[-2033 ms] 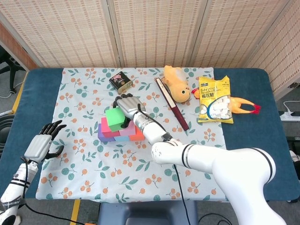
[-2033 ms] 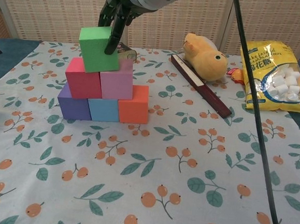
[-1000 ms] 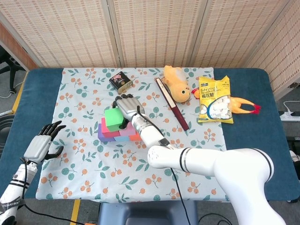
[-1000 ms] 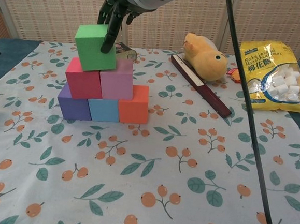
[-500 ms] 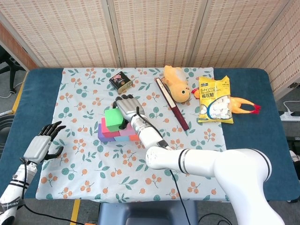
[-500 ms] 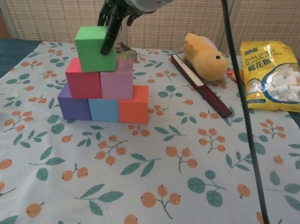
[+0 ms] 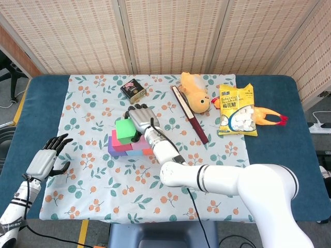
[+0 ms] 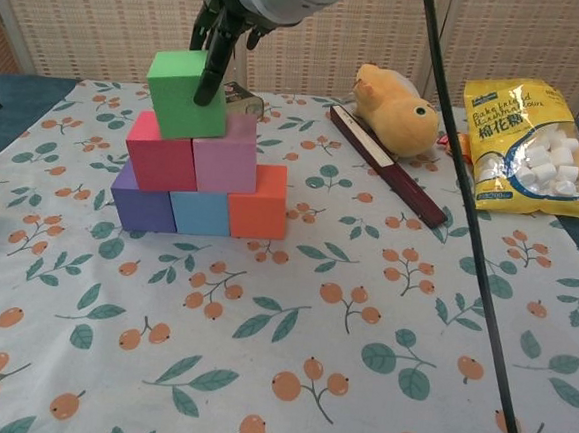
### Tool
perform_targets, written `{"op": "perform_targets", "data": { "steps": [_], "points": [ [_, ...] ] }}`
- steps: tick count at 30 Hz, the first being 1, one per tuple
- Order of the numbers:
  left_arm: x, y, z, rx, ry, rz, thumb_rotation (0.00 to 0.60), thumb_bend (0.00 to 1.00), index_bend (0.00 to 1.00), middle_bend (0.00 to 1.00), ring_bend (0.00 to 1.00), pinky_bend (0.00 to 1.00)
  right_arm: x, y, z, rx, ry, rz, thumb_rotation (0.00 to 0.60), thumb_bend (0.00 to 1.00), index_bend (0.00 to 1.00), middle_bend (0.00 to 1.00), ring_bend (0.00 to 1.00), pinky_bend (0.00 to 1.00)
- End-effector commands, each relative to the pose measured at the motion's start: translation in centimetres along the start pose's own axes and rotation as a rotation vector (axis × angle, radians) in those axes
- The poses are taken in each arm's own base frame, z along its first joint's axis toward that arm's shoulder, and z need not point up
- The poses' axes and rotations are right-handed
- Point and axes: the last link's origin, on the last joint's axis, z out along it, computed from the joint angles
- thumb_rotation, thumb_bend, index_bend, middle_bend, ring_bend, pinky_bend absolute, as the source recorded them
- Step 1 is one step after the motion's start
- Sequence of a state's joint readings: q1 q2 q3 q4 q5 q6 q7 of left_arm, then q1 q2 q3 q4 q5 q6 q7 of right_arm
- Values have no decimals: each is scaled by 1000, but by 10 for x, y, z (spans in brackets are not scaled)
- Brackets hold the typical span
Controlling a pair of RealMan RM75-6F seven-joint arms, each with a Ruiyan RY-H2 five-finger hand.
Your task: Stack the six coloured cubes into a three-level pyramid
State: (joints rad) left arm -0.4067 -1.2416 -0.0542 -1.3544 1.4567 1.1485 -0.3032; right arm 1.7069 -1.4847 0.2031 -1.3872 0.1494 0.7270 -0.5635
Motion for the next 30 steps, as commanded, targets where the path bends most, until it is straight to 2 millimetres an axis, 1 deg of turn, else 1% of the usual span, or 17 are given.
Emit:
{"op": "perform_targets", "data": {
  "steps": [1,12,17,22,24,30],
  "points": [
    [0,0,0,1,0,-1,600,439,132,0,0,0,-1,-1,0,-1,-1,-1,599,63,287,86,0,0],
    [-2,-2,0,0,-3,-4,600,440,128,0,0,0,-2,-2,0,-7,0,-1,600,63,283,86,0,0],
    [-2,-2,1,-2,-2,-4,600,440,128,0,0,0,-2,-1,-1,-8,0,-3,600,63,266,85,0,0],
    [0,-2,0,0,2,-5,600,441,128,0,0,0,-1,-1,-3,-3,0,-4,600,63,199,82,0,0],
    [0,-3,0,1,1,-5,600,441,129,0,0,0,2,0,-4,-2,5,-2,600,62,157,82,0,0],
    [1,-3,-1,3,5,-8,600,441,123,0,0,0,8,7,-10,7,17,20,600,62,81,77,0,0]
  ]
}}
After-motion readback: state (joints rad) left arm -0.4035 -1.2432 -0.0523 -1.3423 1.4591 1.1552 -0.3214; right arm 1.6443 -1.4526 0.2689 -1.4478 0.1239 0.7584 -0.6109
